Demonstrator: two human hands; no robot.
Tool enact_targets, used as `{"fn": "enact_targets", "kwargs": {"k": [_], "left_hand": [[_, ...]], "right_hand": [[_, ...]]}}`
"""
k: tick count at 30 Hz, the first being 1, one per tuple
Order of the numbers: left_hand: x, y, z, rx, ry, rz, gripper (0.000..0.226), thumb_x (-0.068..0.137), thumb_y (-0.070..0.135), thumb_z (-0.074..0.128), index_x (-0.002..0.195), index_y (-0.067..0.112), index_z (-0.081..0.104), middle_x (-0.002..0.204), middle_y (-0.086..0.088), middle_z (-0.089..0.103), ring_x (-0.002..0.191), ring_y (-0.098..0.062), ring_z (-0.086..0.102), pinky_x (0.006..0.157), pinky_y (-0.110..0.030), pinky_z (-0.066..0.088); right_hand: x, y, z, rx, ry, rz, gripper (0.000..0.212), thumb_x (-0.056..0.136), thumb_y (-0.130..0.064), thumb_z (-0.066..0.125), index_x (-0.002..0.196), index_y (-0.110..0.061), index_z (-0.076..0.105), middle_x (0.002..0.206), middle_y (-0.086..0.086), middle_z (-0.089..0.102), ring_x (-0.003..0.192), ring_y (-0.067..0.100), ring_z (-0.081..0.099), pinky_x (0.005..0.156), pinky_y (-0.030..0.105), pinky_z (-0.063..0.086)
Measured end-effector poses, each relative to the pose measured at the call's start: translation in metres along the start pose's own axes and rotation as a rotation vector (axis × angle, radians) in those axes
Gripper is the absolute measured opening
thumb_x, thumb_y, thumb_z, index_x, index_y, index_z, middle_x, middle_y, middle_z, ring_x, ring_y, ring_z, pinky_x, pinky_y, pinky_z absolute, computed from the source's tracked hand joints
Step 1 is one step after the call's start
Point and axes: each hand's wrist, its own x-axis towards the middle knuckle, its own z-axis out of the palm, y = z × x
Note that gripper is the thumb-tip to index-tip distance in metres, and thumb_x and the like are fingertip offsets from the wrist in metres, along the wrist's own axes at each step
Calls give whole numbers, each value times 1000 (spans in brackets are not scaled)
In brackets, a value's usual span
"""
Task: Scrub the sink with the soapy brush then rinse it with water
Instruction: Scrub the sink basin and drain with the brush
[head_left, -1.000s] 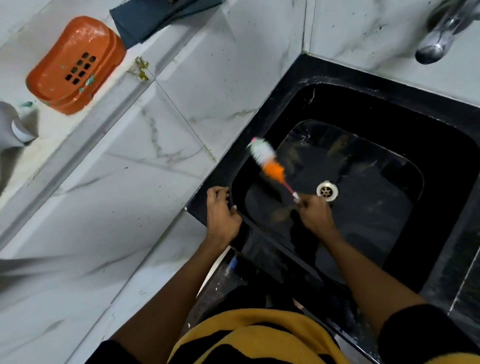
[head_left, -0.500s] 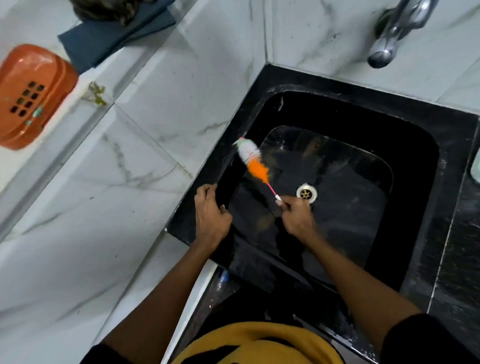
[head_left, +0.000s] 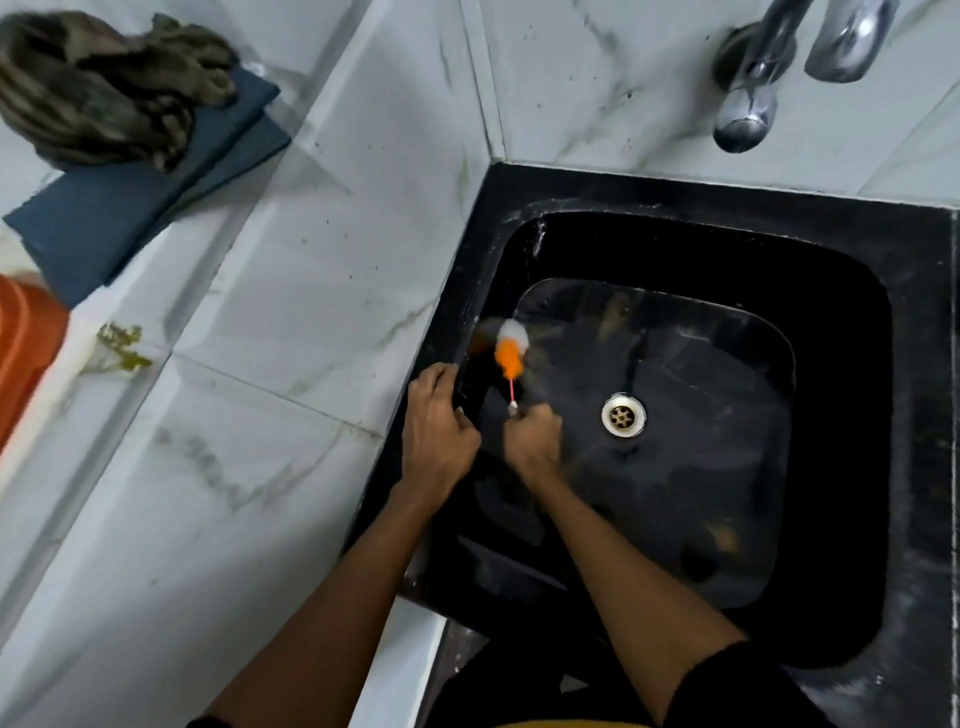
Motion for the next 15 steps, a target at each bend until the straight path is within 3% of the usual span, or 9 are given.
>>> {"fn": "enact_targets", "kwargs": {"k": [3, 7, 10, 15], "left_hand": [[13, -2, 4, 16, 8, 44, 62, 75, -4, 55, 137, 0, 53, 142, -9, 49, 131, -25, 43, 111, -27, 33], [18, 2, 7, 28, 50, 66, 60, 71, -5, 53, 131, -1, 58, 134, -11, 55, 125, -27, 48, 107, -33, 40], [19, 2, 12, 52, 80, 81, 58, 66, -5, 55, 124, -3, 62, 126, -14, 59, 117, -30, 51, 103, -39, 46], [14, 11, 14, 43, 116, 30, 57, 67, -2, 52, 123, -2, 62, 126, -13, 60, 116, -28, 50, 102, -38, 47]], "right_hand": [[5, -11, 0, 30, 36, -77, 24, 95, -23, 50, 88, -6, 66, 89, 21, 63, 87, 39, 58, 64, 32, 39], [24, -8, -5, -37, 26, 19, 30, 91, -30, 52, 100, -4, 65, 105, 25, 62, 100, 43, 59, 78, 41, 50], [28, -19, -3, 16, 77, -84, 26, 93, -25, 48, 105, -13, 67, 102, 22, 62, 100, 41, 55, 78, 39, 47], [38, -31, 0, 51, 17, 30, 32, 96, -29, 48, 104, -1, 61, 111, 25, 58, 103, 43, 54, 77, 39, 45]]}}
